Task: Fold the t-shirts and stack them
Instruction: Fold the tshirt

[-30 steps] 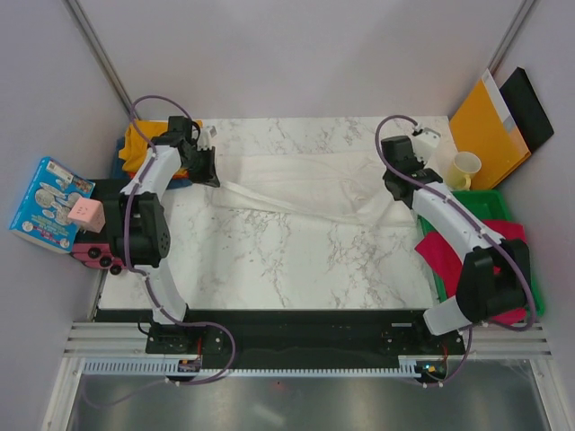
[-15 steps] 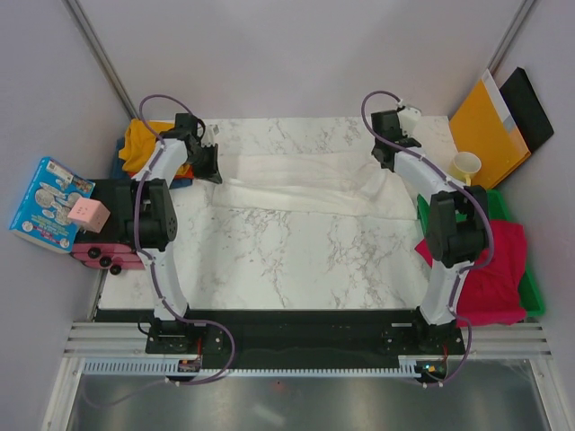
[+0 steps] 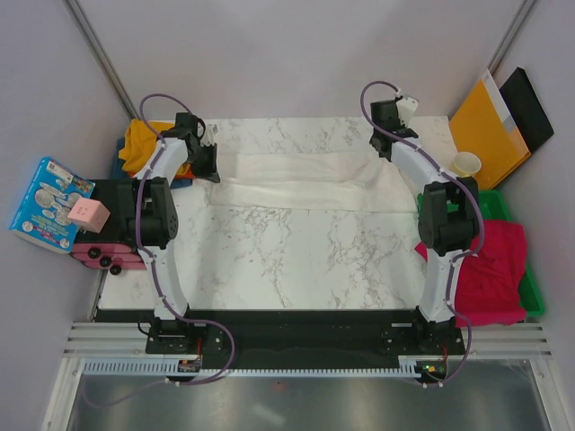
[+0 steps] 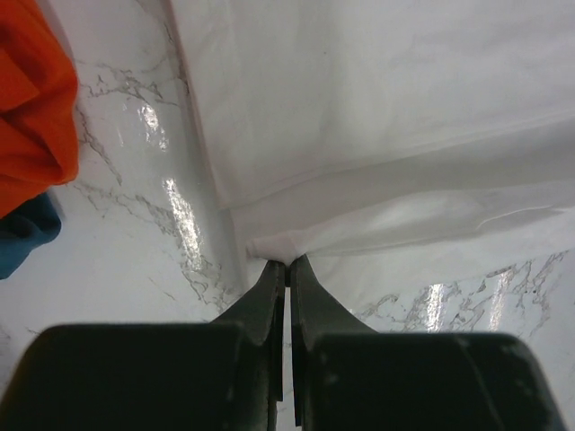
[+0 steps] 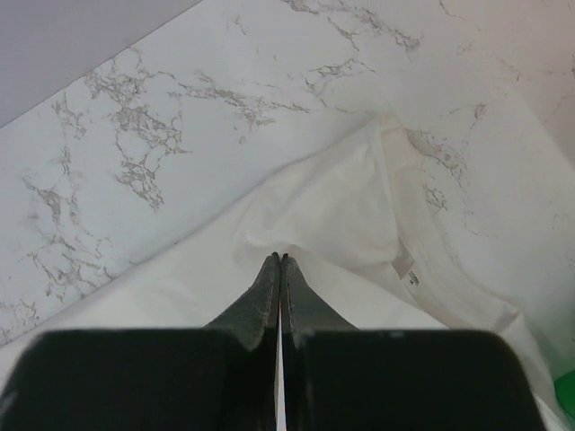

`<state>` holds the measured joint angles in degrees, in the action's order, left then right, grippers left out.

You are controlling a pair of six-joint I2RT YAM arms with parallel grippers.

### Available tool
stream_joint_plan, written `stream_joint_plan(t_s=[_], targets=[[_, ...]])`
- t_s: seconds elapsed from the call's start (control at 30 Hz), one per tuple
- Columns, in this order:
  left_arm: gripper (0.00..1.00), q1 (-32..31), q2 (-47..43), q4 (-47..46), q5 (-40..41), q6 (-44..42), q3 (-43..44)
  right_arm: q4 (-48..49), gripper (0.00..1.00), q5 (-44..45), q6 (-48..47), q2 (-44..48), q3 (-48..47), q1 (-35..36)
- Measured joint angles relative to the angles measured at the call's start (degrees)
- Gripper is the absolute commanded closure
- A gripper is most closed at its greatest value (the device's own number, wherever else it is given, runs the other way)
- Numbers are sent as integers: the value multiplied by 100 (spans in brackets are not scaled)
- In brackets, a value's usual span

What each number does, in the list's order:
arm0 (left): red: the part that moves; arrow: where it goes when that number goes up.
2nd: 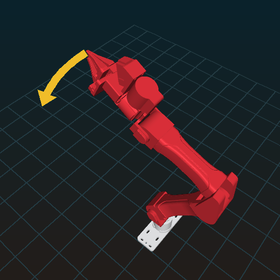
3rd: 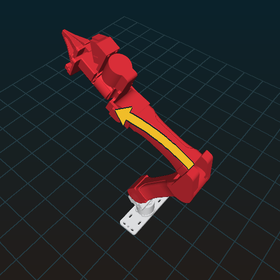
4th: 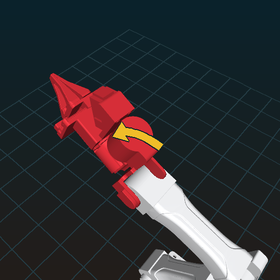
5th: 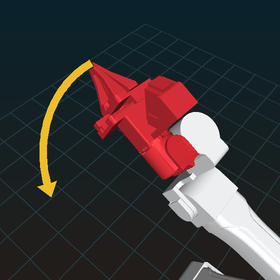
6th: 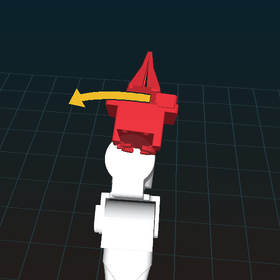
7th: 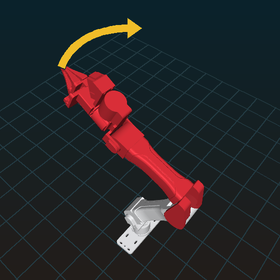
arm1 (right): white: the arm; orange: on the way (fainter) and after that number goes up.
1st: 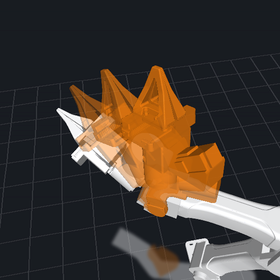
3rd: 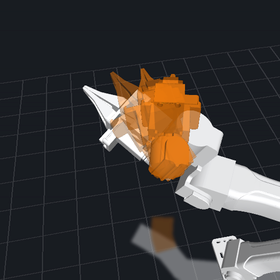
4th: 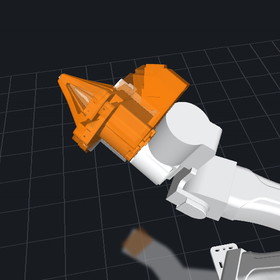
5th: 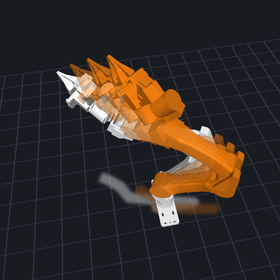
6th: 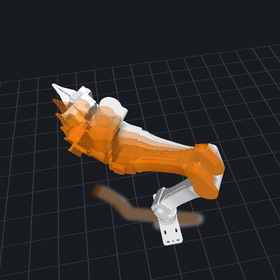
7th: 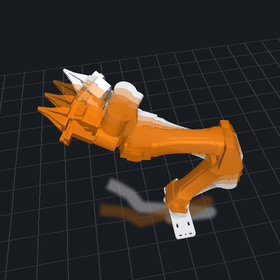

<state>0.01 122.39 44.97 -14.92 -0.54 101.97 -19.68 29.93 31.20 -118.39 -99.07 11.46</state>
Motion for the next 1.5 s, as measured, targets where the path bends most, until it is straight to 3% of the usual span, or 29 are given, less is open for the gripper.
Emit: stream_joint_plan(t_s=[0.37, 1.13, 1.23, 1.3, 1.33, 1.37, 1.43, 1.5], targets=[[98, 264, 0, -2, 138, 0, -81, 2, 100, -35, 2, -74, -17, -343], [98, 264, 367, 0, 140, 0, 50, 39, 100, -184, -2, -850, -699, -372], [93, 264, 437, 0, 140, 0, 166, 48, 100, -227, -2, -927, -850, -372], [81, 264, 461, -4, 140, 0, 238, 50, 86, -280, -4, -975, -916, -372], [76, 264, 461, -2, 142, -7, 251, 57, 73, -308, -7, -994, -935, -372], [65, 264, 461, 0, 146, 7, 273, 63, 68, -326, -4, -1005, -940, -372], [54, 264, 461, -24, 164, 20, 308, 85, 51, -374, -61, -1005, -940, -369], [36, 264, 444, -76, 195, 66, 306, 166, 41, -409, -81, -1003, -940, -365]])
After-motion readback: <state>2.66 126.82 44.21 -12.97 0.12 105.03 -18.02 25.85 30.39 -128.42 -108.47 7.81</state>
